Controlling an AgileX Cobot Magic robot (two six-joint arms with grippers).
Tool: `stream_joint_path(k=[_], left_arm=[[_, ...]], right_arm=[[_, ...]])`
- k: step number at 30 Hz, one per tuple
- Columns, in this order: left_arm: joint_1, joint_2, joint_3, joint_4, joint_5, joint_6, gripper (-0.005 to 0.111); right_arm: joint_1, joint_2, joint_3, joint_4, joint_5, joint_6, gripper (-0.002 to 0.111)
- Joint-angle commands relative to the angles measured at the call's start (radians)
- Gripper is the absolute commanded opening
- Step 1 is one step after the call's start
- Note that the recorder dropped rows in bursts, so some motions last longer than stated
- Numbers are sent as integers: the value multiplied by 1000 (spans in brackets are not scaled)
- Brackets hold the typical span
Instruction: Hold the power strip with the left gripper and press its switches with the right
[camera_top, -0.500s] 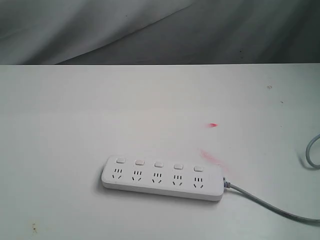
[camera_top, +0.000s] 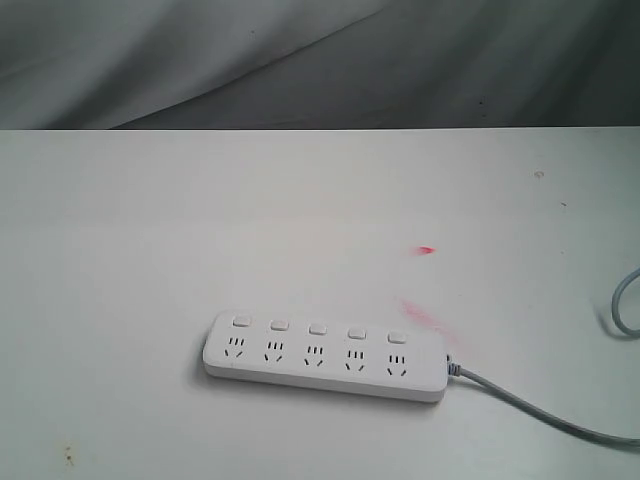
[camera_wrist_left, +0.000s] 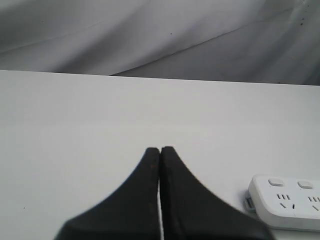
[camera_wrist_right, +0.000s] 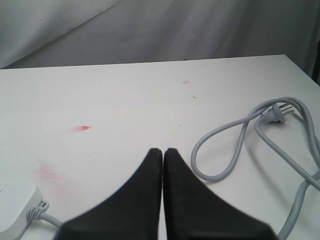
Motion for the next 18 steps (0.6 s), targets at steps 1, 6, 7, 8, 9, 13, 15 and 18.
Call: stream_joint_path(k=[1, 6, 7, 8, 9, 13, 15, 18], left_arm=[[-3, -4, 5, -5, -5, -1, 1], [-3, -4, 5, -5, -8, 12, 1], [-3, -4, 5, -14, -10, 27, 1], [-3, -4, 5, -26, -10, 40, 1], [-3, -4, -21, -57, -10, 63, 1], [-3, 92, -165, -99, -46, 179, 1], [-3, 193, -261, -107, -97, 187, 1], [-3, 362, -422, -110, -108, 187, 1]], right_arm=[[-7, -6, 3, -12, -2, -3, 1], [-7, -6, 3, -12, -2, -3, 1], [-7, -6, 3, -12, -2, -3, 1], [-7, -6, 3, -12, -2, -3, 1], [-7, -6, 3, -12, -2, -3, 1], [-7, -6, 3, -12, -2, -3, 1], [-7, -6, 3, -12, -2, -3, 1], [-7, -6, 3, -12, -2, -3, 1]])
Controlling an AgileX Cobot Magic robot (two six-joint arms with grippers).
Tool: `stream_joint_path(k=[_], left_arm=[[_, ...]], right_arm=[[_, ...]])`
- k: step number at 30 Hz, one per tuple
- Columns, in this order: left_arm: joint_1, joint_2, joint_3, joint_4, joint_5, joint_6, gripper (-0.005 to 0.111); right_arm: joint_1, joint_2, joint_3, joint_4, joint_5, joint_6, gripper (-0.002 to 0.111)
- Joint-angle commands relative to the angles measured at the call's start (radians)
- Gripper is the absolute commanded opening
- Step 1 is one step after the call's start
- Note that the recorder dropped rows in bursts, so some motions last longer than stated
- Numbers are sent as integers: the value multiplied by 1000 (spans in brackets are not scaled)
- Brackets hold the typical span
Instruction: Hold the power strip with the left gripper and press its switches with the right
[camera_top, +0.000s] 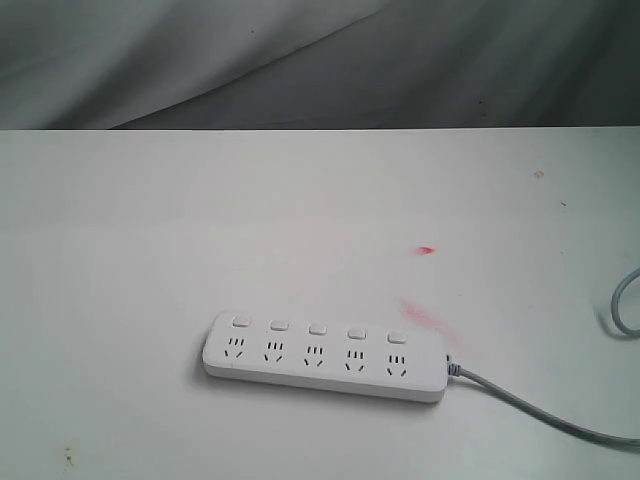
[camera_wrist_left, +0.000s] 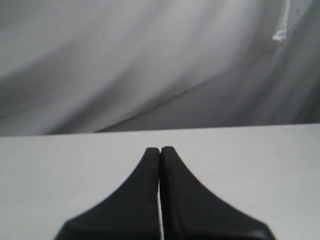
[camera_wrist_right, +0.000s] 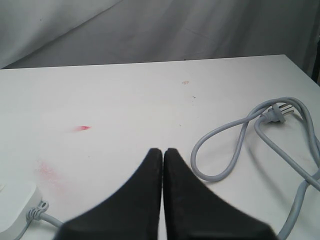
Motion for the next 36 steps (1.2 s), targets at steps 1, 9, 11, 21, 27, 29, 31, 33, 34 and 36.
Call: stream_joint_path(k=[1, 9, 11, 21, 27, 29, 31, 33, 34, 36], left_arm=[[-3, 246, -230, -18, -33, 20, 1], [-1, 648, -672, -71, 226, 260, 1], [9, 722, -746, -163, 315, 387, 1], [322, 1084, -812, -839, 676, 1409, 1], [414, 1204, -803, -831, 991, 1508, 1], [414, 1202, -798, -799, 991, 1425, 1], [414, 1202, -798, -754, 991, 1426, 1], [414, 1202, -798, -734, 991, 1426, 1], [414, 1202, -798, -729, 991, 1426, 1], [414, 1202, -798, -729, 991, 1426, 1]], right_arm=[[-7, -6, 3, -12, -2, -3, 1], [-7, -6, 3, -12, -2, -3, 1], [-7, -6, 3, -12, -2, -3, 1], [-7, -6, 3, -12, -2, -3, 1], [-7, -6, 3, -12, -2, -3, 1], [-7, -6, 3, -12, -2, -3, 1], [-7, -6, 3, -12, -2, -3, 1], [-7, -6, 3, -12, -2, -3, 1], [-7, -6, 3, -12, -2, -3, 1], [-7, -6, 3, -12, -2, -3, 1]])
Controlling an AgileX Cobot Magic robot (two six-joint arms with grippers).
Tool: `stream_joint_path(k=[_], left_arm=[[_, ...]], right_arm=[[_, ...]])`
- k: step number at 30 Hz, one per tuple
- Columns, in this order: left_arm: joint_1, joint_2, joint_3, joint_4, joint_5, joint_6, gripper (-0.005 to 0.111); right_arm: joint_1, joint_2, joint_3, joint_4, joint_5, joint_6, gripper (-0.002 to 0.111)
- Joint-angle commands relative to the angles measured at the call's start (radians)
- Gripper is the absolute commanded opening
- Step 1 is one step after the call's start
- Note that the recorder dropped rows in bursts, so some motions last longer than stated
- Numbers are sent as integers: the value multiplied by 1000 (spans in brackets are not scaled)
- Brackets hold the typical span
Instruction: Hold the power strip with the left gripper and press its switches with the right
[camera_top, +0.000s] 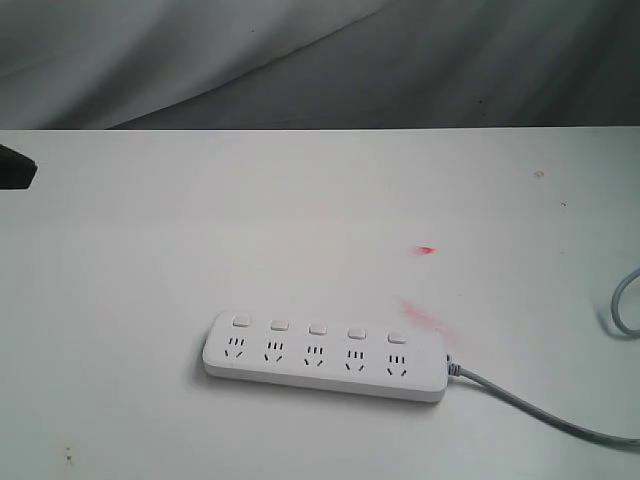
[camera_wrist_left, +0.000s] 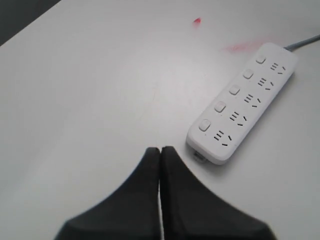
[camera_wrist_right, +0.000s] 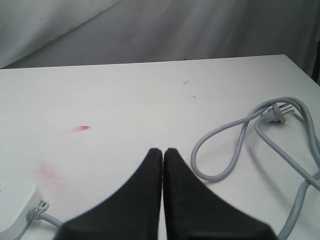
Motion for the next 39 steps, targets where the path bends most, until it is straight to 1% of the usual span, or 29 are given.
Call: stream_joint_path(k=[1, 4, 9, 15, 18, 19, 21, 24, 26, 28, 34, 36, 38, 39], left_arm=[[2, -2, 7, 8, 9, -15, 1], [2, -2, 7, -1, 9, -15, 1], [2, -2, 14, -99, 9, 18, 1], [2, -2, 14, -92, 9, 44, 1], [2, 30, 14, -124, 9, 53, 1], [2, 49, 14, -126, 9, 98, 1], [-2, 90, 14, -117, 9, 246, 1], [-29, 175, 2, -11, 9, 507, 1], [-51, 230, -16, 42, 9, 507, 1], [-68, 291, -37, 57, 9, 507, 1], [-126, 410, -58, -45, 9, 507, 1], [-158, 441, -58, -42, 9, 507, 1], [-193, 468, -58, -15, 9, 507, 4], [-215, 478, -58, 7, 9, 507, 8]], right_arm=[[-7, -6, 3, -12, -2, -3, 1], [-7, -6, 3, -12, -2, -3, 1], [-7, -6, 3, -12, -2, -3, 1], [-7, -6, 3, -12, -2, -3, 1], [-7, -6, 3, -12, -2, -3, 1], [-7, -6, 3, -12, -2, -3, 1], [-7, -6, 3, -12, -2, -3, 1], [-7, -6, 3, -12, -2, -3, 1], [-7, -6, 3, -12, -2, -3, 1], [-7, -6, 3, -12, -2, -3, 1], [-7, -6, 3, -12, -2, -3, 1], [-7, -6, 3, -12, -2, -3, 1], [-7, -6, 3, -12, -2, -3, 1], [-7, -6, 3, -12, -2, -3, 1]])
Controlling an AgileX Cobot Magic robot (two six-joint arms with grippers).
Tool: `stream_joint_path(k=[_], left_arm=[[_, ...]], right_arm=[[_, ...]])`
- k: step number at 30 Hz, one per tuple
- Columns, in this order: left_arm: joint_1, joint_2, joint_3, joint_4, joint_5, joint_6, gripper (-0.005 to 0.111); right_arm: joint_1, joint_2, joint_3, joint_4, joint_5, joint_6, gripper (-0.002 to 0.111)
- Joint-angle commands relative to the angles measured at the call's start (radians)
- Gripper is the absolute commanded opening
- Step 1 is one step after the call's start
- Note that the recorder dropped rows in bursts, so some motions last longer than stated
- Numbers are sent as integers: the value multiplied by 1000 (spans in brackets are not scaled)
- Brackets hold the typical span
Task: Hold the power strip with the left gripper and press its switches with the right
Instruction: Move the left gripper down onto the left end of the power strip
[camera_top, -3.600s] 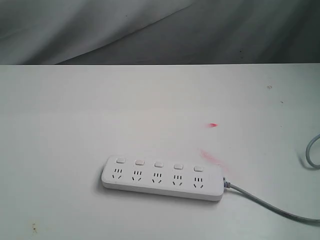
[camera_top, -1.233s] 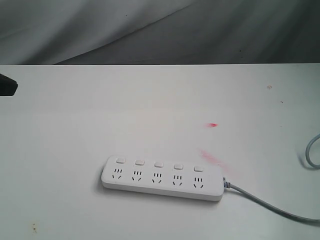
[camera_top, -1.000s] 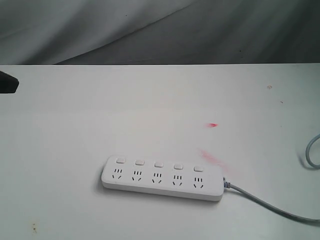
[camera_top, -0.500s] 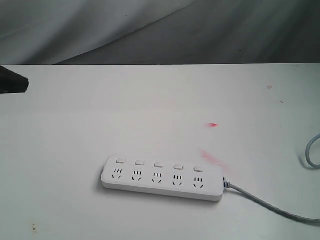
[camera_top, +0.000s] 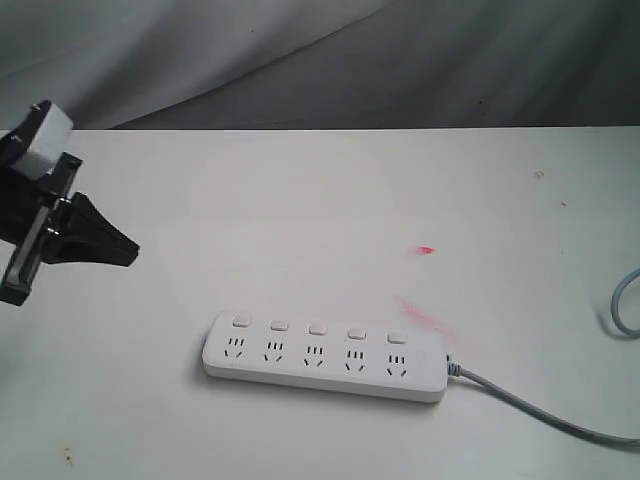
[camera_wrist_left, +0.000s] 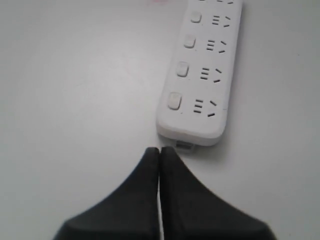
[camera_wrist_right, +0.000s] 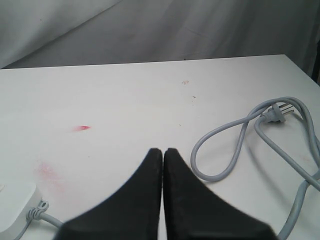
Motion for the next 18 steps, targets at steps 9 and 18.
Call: stream_joint_path(k=[9, 18], left_arm=[[-194, 103, -9, 80, -35, 8, 95], [-288, 254, -112, 117, -148, 8, 91]], right_arm=[[-7, -6, 3, -12, -2, -3, 1], [-7, -6, 3, -12, -2, -3, 1]])
